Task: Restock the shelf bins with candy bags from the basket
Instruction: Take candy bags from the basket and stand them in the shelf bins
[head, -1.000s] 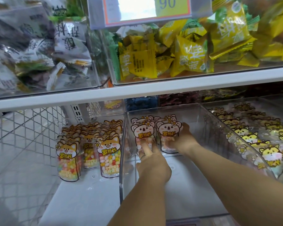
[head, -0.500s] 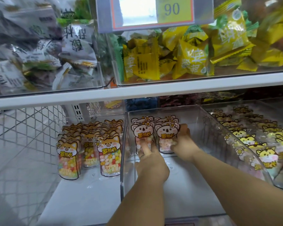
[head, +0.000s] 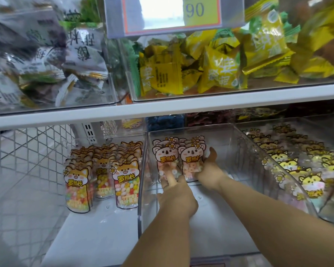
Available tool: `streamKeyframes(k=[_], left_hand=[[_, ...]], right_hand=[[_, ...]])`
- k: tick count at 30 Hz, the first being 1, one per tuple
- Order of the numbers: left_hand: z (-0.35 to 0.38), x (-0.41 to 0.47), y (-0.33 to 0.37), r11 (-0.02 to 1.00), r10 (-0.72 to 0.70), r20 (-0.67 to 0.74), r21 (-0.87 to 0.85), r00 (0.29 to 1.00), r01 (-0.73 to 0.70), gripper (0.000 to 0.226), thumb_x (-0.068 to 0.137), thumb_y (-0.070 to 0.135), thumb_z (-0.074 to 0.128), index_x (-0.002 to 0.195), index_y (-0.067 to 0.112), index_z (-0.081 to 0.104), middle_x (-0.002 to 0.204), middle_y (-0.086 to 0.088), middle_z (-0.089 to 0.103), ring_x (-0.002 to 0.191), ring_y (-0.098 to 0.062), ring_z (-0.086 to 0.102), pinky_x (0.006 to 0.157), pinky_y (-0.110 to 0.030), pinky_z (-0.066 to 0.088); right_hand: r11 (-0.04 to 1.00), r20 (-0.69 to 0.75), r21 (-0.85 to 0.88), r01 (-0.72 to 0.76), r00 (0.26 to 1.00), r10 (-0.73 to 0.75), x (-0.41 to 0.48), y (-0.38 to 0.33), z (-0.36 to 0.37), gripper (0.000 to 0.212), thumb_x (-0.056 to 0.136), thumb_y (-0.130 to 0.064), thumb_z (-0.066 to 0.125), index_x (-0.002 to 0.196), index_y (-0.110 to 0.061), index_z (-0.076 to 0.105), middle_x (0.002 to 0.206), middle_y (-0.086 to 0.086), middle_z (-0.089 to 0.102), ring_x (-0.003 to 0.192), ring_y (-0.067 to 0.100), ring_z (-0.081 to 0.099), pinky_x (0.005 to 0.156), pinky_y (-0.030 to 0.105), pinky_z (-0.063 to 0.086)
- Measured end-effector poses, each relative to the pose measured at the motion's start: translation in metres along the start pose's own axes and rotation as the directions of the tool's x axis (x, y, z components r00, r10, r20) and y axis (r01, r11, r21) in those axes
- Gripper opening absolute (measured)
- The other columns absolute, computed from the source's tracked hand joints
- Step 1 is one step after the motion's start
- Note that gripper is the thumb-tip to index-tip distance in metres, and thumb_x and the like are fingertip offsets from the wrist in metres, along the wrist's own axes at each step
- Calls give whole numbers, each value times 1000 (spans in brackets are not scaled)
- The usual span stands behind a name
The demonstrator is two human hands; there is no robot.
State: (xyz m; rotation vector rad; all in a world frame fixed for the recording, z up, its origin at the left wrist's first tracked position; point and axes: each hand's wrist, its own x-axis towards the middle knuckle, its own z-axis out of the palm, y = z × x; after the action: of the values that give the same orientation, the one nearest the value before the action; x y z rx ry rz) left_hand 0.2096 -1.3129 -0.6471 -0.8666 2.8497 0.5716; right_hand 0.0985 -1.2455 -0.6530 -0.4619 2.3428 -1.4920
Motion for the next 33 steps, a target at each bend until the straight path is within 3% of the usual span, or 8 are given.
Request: streamKeyframes(k=[9, 15, 18, 22, 25, 28, 30, 33], left_hand=[[-3, -8, 4, 999, 11, -15, 50, 1000, -10, 84, 90, 19, 64, 157, 28, 13, 158, -6, -22, 152, -32, 6, 119, -46, 26], [-14, -14, 4, 1000, 11, 5, 24, 1000, -11, 84, 92, 26, 63, 158, 28, 10, 159, -7, -18, 149, -31, 15, 116, -43, 31], [-24, -25, 6, 1000, 21, 1, -12, 1000, -21, 82, 93, 28, 64, 157, 29, 14, 155, -5, -10, 139, -31, 32, 110, -38, 37], [-36, -51, 9, 997, 68, -22, -26, 997, -69, 71, 95, 31, 62, 154, 23, 23, 153, -4, 0, 132, -31, 42, 104, -37, 43], [-48, -78, 8, 986, 148, -92, -62, 985, -154, 62, 96, 34, 60, 150, 20, 34, 156, -8, 21, 129, -30, 49, 105, -38, 44], [-58, -115, 5, 958, 214, -195, -152, 957, -245, 48, 94, 29, 60, 141, 25, 49, 135, -4, 57, 117, -27, 59, 98, -36, 50], [-57, -146, -1, 917, 249, -267, -244, 931, -315, 41, 94, 25, 61, 134, 29, 54, 121, 2, 62, 107, -23, 62, 94, -39, 52], [-46, -195, -16, 839, 289, -315, -371, 904, -397, 38, 96, 20, 60, 133, 27, 57, 114, 8, 62, 104, -15, 62, 96, -37, 51]], right_hand=[[990, 3, -125, -72, 997, 73, -12, -6, -15, 111, 88, -8, 72, 155, -12, -16, 149, 14, 43, 133, 30, 47, 85, 22, 37], [974, -25, -216, -62, 998, 58, -25, -20, -28, 93, 94, -16, 64, 153, -3, -6, 135, 17, 54, 122, 32, 55, 83, 27, 43], [972, -40, -228, -54, 998, 46, -35, -30, -34, 91, 92, -21, 65, 153, -1, 0, 129, 18, 57, 117, 33, 59, 90, 38, 53], [968, -43, -249, 25, 998, -37, -63, -45, -44, 61, 89, -17, 70, 137, 3, 38, 115, 15, 62, 115, 29, 60, 91, 33, 51], [965, 21, -238, 109, 994, -107, -98, -55, -52, 38, 87, -22, 72, 118, -4, 60, 103, 7, 66, 98, 23, 65, 81, 31, 53], [958, 57, -226, 179, 984, -171, -146, -62, -59, 38, 87, -20, 70, 123, -11, 63, 113, 5, 69, 102, 20, 65, 88, 34, 53], [940, 49, -225, 255, 967, -250, -187, -61, -61, 39, 87, -14, 69, 125, -13, 62, 113, 3, 68, 105, 19, 65, 96, 35, 51], [930, 68, -160, 330, 944, -323, -252, -47, -61, 44, 90, -10, 67, 132, -20, 57, 113, -1, 63, 99, 16, 66, 80, 18, 51]])
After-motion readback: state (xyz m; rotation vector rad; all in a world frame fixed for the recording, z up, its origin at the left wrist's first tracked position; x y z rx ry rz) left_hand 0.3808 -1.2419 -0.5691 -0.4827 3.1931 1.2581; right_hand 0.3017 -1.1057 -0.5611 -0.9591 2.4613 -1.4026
